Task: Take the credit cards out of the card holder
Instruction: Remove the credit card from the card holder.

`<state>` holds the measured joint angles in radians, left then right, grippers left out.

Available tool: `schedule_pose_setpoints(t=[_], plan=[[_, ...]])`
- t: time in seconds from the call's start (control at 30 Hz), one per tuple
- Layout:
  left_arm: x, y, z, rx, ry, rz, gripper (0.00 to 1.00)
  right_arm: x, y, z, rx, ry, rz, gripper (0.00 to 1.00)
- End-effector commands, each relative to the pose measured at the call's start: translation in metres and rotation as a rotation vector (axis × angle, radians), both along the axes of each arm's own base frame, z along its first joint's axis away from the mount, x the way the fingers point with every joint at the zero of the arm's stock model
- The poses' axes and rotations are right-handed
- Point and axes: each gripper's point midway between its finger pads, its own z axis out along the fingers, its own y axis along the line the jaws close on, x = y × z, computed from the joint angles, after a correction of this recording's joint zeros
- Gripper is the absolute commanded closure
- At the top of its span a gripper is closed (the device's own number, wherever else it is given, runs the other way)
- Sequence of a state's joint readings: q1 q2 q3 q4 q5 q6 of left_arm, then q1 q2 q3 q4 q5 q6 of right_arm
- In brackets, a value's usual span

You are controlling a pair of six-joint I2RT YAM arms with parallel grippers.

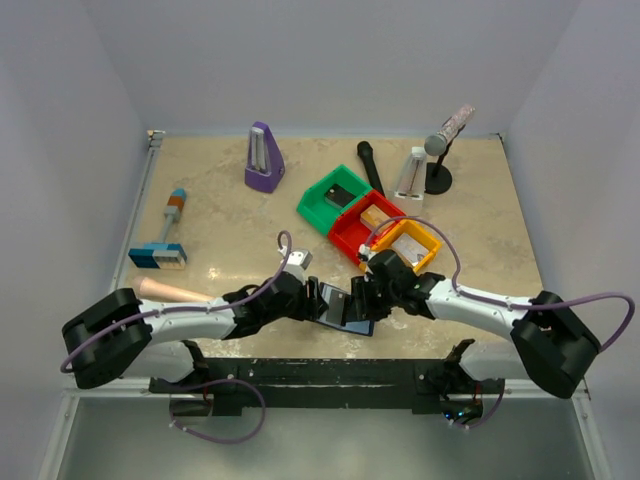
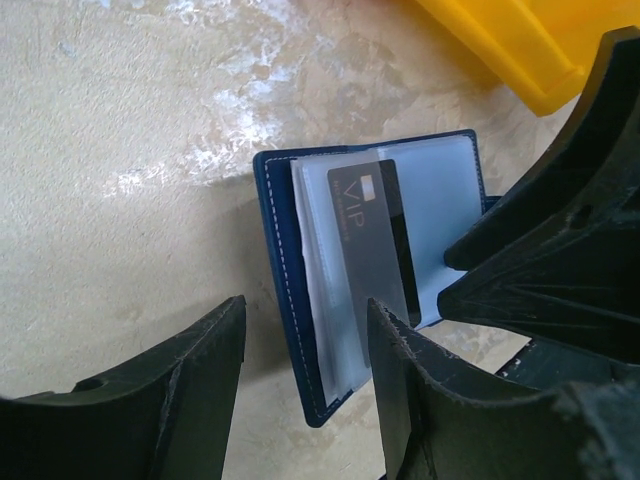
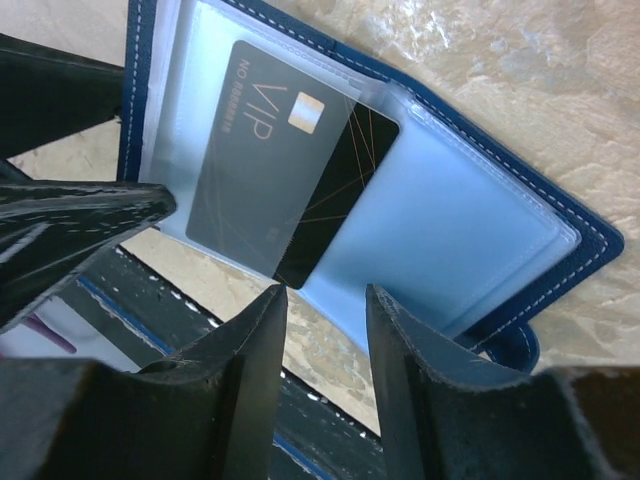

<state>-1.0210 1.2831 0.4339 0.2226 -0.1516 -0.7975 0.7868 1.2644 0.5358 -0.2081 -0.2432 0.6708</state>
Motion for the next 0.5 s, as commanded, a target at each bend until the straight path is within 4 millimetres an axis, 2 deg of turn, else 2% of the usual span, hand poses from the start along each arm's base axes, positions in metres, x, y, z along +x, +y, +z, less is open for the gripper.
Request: schedule_pose_setpoints(t=[0.0,0.47], plan=[[0.01,-0.003,-0.001,-0.029,-0.002,0.052,0.44,0.011,0.014,0.011,0.074,-0.024,-0.016,0.57],[0.009,0.007,-0.027,0.009,0.04,0.079,0.47,0.023,0.01,-0.004,0.113,0.043,-0.078,0.57]])
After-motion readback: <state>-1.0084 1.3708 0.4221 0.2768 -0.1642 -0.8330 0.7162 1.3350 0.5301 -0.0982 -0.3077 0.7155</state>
